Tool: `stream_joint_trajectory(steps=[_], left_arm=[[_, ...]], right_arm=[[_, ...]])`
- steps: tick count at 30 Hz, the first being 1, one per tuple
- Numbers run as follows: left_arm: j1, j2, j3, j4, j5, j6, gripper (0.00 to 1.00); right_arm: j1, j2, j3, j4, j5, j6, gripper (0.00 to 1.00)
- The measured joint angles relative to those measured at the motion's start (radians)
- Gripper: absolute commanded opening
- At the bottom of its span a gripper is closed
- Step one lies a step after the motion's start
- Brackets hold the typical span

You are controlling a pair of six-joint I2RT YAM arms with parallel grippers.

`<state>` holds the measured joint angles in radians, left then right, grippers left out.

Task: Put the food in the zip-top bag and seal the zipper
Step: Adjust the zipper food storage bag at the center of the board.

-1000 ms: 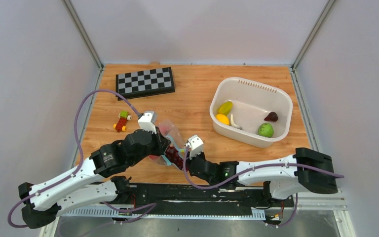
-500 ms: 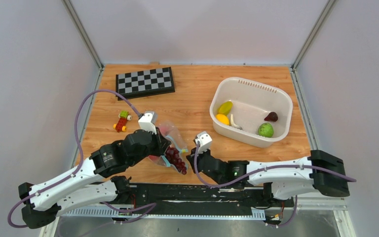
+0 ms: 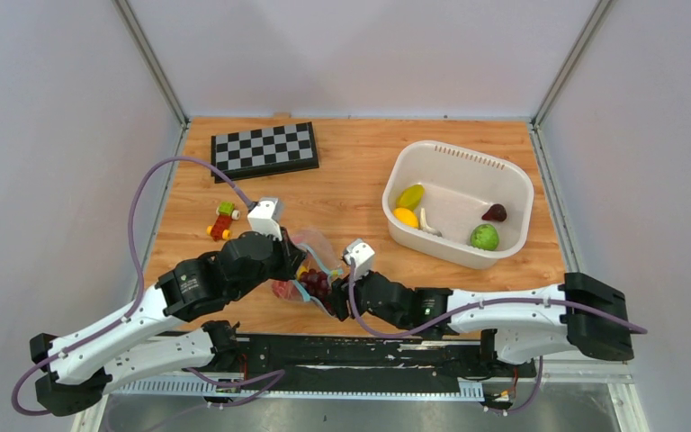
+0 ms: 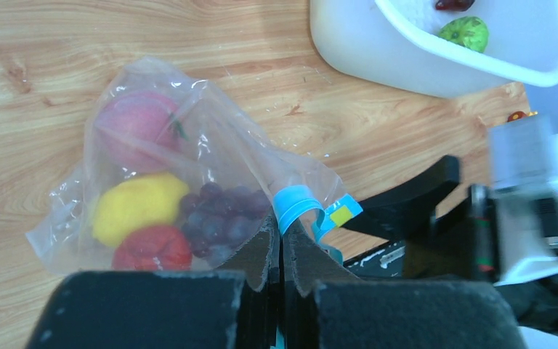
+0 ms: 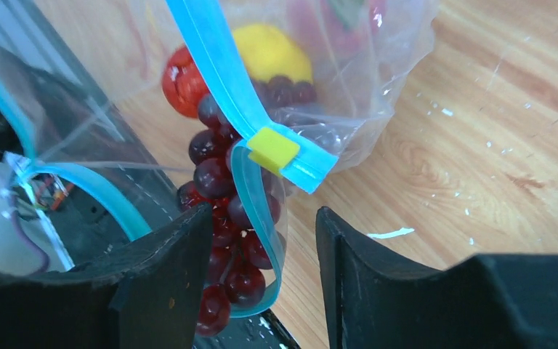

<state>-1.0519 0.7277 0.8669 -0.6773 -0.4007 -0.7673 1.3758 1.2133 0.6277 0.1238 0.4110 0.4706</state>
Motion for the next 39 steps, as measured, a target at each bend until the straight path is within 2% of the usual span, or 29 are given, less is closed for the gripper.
stream_joint_trajectory(steps=[4, 8, 13, 21, 26, 29, 32, 39], left_arm=[[0.0, -0.003, 0.0, -0.002, 0.0, -0.001, 0.01], [0.0, -0.01, 0.0, -0.003, 0.0, -0.001, 0.01], [0.0, -0.018, 0.0, -0.002, 0.0, -0.001, 0.01], [0.0, -0.018, -0.002, 0.0, 0.007, -0.002, 0.01], [0.0, -0.018, -0.002, 0.0, 0.01, -0.002, 0.0], [0.0, -0.018, -0.002, 0.0, 0.011, -0.002, 0.0], [0.0, -0.018, -0.002, 0.0, 0.011, -0.003, 0.0], [0.0, -0.017, -0.006, 0.006, 0.011, -0.004, 0.0]], right_arm=[[0.0, 0.098, 0.03, -0.013, -0.021, -0.009, 0.45], [0.0, 0.114, 0.04, -0.005, -0.001, 0.0, 0.33], [0.0, 0.085, 0.023, 0.048, 0.005, 0.004, 0.37], [-0.024, 0.02, -0.043, 0.073, -0.019, 0.022, 0.33], [-0.036, 0.035, -0.051, 0.077, -0.018, 0.038, 0.16], [-0.036, 0.055, -0.051, 0.076, -0.016, 0.041, 0.11], [-0.035, 0.055, -0.051, 0.076, -0.014, 0.041, 0.0], [-0.045, -0.037, -0.081, 0.074, -0.011, 0.055, 0.0]])
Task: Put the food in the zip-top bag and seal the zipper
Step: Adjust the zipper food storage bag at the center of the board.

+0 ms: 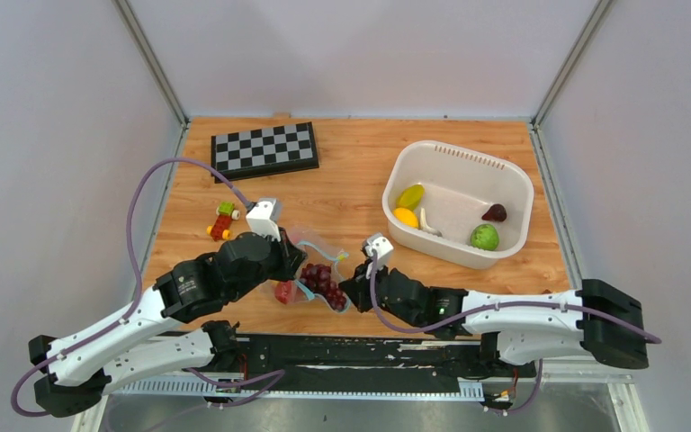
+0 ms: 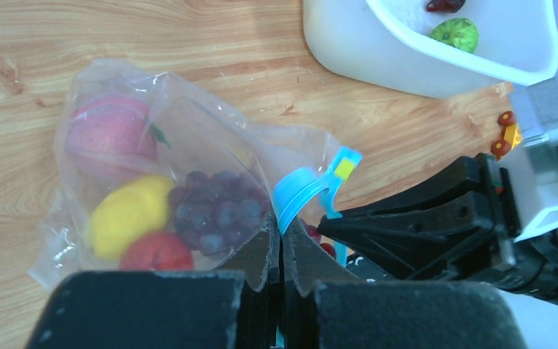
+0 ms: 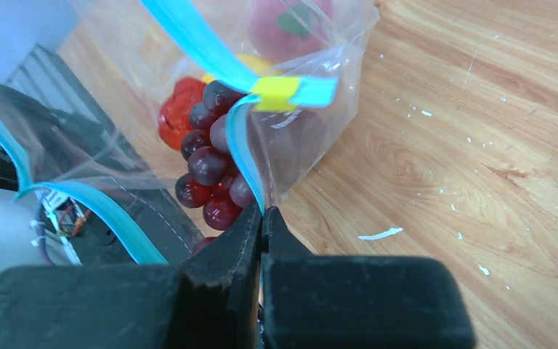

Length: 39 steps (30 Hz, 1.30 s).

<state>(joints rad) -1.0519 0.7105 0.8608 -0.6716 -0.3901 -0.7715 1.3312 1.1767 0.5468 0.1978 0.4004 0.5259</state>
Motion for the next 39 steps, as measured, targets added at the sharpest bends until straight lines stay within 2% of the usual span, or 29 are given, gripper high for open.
stream_joint_trajectory(steps=[6, 12, 17, 21, 26, 32, 34, 37, 39], left_arm=[[0.0, 0.008, 0.013, -0.027, -0.003, 0.036, 0.01], [0.0, 0.088, 0.168, -0.192, -0.006, 0.141, 0.0], [0.0, 0.092, 0.197, -0.206, 0.071, 0.174, 0.0], [0.0, 0.087, 0.214, -0.203, 0.069, 0.172, 0.0], [0.0, 0.075, 0.23, -0.2, 0.069, 0.162, 0.0], [0.0, 0.08, 0.156, -0.154, 0.068, 0.116, 0.0], [0.0, 0.084, 0.116, -0.121, 0.076, 0.103, 0.0], [0.0, 0.088, 0.086, -0.098, 0.065, 0.089, 0.0], [0.0, 0.09, 0.086, -0.089, 0.049, 0.082, 0.0]], right_arm=[[-0.018, -0.164, 0.0, -0.047, 0.018, 0.008, 0.0], [-0.1, -0.349, 0.092, -0.092, -0.053, -0.01, 0.0], [-0.191, -0.311, 0.286, -0.169, -0.115, -0.039, 0.0], [-0.204, -0.252, 0.347, -0.212, -0.164, -0.057, 0.0], [-0.204, -0.216, 0.332, -0.256, -0.187, -0.049, 0.0], [-0.209, -0.172, 0.234, -0.278, -0.093, 0.016, 0.0], [-0.211, -0.158, 0.204, -0.307, -0.071, 0.031, 0.09], [-0.218, -0.168, 0.18, -0.336, -0.054, 0.036, 0.3], [-0.23, -0.18, 0.181, -0.351, -0.055, 0.032, 0.37]])
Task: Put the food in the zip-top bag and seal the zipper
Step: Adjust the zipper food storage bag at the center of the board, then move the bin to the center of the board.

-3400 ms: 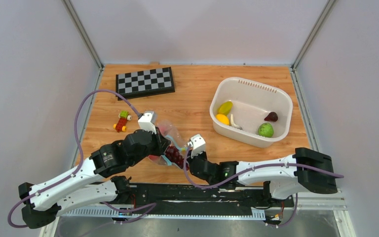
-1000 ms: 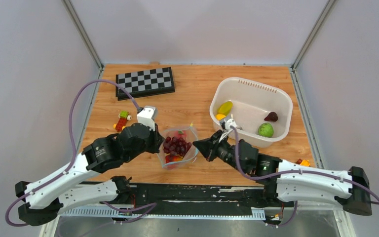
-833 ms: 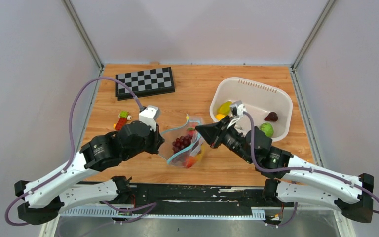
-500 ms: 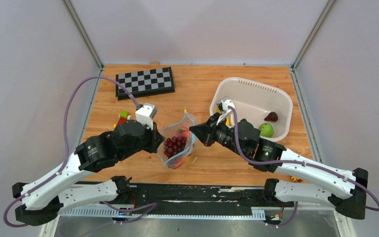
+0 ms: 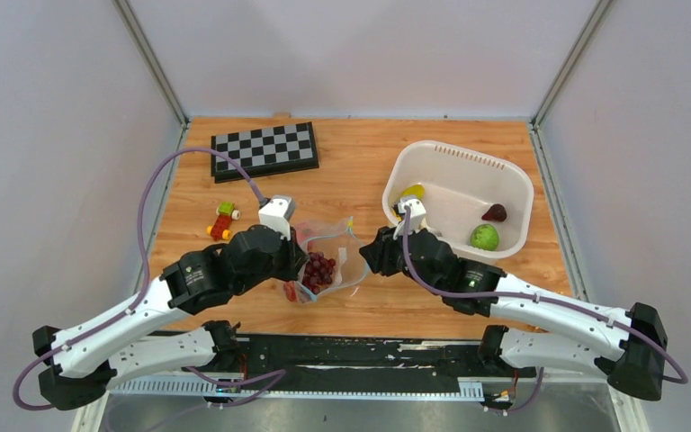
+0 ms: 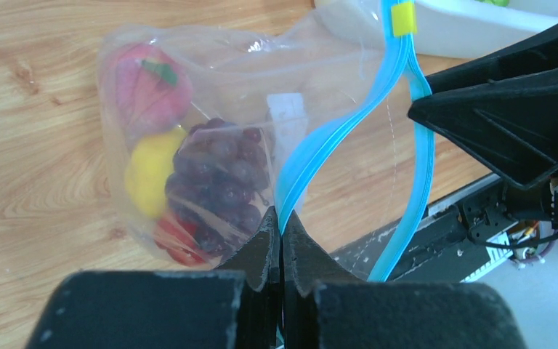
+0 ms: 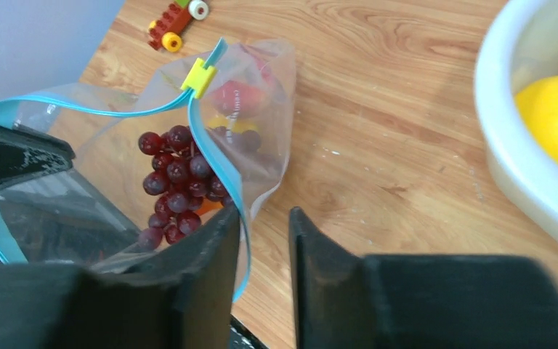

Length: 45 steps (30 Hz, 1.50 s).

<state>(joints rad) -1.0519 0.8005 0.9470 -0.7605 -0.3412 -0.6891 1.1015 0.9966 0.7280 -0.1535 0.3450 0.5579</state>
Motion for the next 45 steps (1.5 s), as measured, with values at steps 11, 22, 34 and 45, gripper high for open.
stream_joint_trajectory(steps=[11, 22, 34, 45], left_arm=[[0.0, 0.0, -0.009, 0.047, -0.031, -0.026, 0.0], [0.0, -0.003, -0.017, 0.067, -0.027, -0.032, 0.0], [0.0, 0.04, -0.005, 0.068, -0.027, -0.009, 0.0], [0.0, 0.043, -0.004, 0.069, -0.028, -0.001, 0.0]], right_arm=[[-0.089, -0.137, 0.138, -0.108, 0.038, -0.197, 0.56], [-0.755, 0.141, 0.198, -0.196, -0.175, -0.226, 0.62], [-0.742, 0.164, 0.056, -0.272, -0.573, -0.233, 0.64], [-0.479, -0.127, -0.095, -0.296, -0.71, -0.166, 0.64]])
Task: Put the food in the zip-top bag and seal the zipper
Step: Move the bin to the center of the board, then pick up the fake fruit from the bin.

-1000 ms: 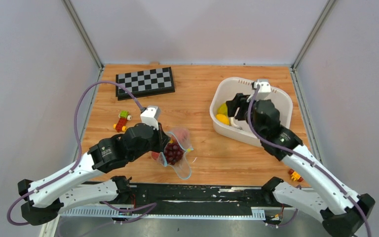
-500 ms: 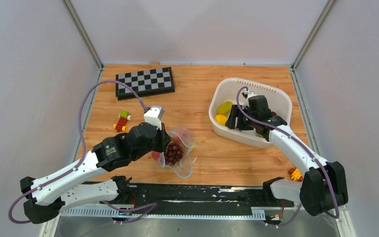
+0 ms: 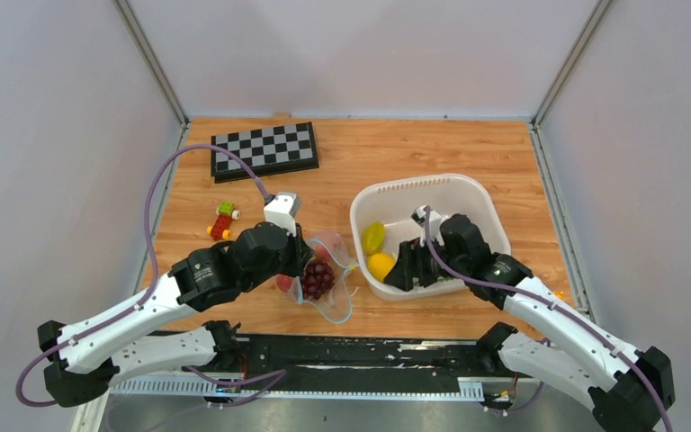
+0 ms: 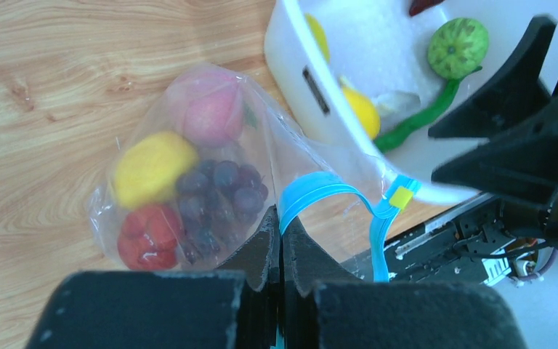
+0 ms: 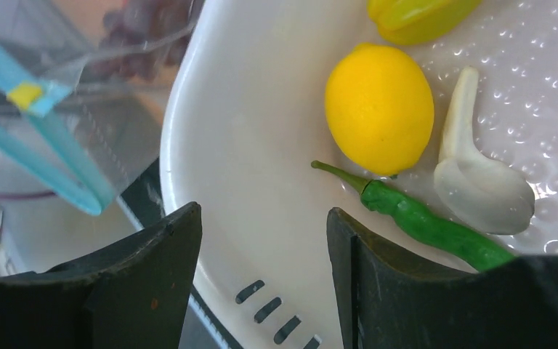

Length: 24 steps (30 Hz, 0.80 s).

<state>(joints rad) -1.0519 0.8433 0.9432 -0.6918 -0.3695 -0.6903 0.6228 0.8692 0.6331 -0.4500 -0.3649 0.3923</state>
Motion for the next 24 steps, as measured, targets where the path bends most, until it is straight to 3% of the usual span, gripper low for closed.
stream_joint_trajectory(steps=[4, 8, 14, 19, 24], left_arm=[[0.0, -0.01, 0.0, -0.003, -0.01, 0.0, 0.0], [0.0, -0.032, 0.0, -0.009, -0.032, 0.0, 0.0], [0.0, -0.039, 0.0, -0.023, -0.061, 0.009, 0.0], [0.0, -0.023, 0.024, -0.03, -0.069, 0.039, 0.0], [0.0, -0.016, 0.037, -0.028, -0.066, 0.055, 0.0]], right_arm=[[0.118, -0.001, 0.0, -0.088, 0.01, -0.003, 0.65], [0.141, -0.039, 0.013, -0.203, 0.077, -0.014, 0.69], [0.137, -0.069, 0.164, -0.273, 0.469, -0.02, 0.8], [0.054, 0.081, 0.204, -0.243, 0.723, -0.014, 0.81], [-0.09, 0.214, 0.149, -0.146, 0.777, -0.02, 0.81]])
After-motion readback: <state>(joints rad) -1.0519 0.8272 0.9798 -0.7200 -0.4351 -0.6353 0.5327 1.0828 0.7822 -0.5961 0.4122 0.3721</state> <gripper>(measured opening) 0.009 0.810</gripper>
